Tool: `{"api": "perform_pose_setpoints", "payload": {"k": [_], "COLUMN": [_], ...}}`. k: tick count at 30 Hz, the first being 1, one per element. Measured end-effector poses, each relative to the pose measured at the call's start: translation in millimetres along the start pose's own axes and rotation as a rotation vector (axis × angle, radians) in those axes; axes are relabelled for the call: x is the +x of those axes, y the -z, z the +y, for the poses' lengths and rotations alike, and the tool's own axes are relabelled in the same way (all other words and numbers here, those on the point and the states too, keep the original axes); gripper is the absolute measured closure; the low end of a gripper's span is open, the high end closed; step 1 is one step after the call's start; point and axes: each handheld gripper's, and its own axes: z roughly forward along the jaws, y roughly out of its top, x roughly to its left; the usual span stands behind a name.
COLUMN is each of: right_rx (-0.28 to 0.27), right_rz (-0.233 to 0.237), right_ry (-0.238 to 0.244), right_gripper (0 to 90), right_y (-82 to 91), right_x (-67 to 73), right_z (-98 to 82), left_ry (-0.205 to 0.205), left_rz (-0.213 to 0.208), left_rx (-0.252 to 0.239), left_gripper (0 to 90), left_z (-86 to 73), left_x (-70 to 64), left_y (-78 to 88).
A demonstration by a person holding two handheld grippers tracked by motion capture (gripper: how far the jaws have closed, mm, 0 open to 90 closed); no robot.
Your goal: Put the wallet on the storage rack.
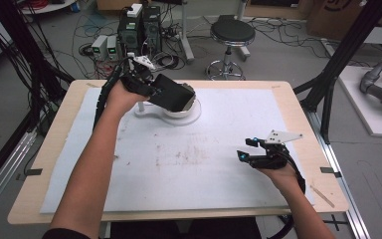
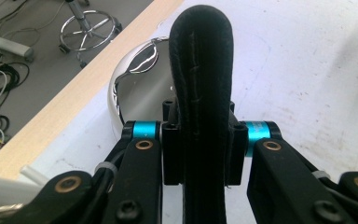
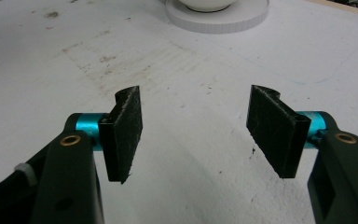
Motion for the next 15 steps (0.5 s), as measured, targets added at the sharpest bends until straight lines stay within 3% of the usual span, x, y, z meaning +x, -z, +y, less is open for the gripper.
{"api": "perform_pose_setpoints", "payload": {"k": [6, 9, 12, 15], "right_rx": [0.009, 0.011, 0.016, 0.026], "right_rz": [0.007, 0.011, 0.012, 0.015], "right_ry": [0.004, 0.004, 0.003, 0.000], "right_gripper": [36.7, 36.7, 36.6, 36.7], "right_y": [-1.6, -2.2, -2.5, -3.1], "right_x": [0.4, 0.8, 1.4, 0.6], "right_z": [-0.2, -0.3, -0.2, -0.7], "left_ry": [0.034, 0.029, 0.056, 0.071], "left_rz": [0.007, 0.065, 0.133, 0.151], "left_rx": [-0.027, -0.033, -0.064, -0.104], "left_gripper": [72.9, 68.7, 56.4, 51.4], "left_z": [-2.6, -2.6, -2.3, -2.9], "left_x": [3.2, 6.0, 9.8, 11.5], "left_y": [-11.7, -11.6, -6.2, -0.6]}}
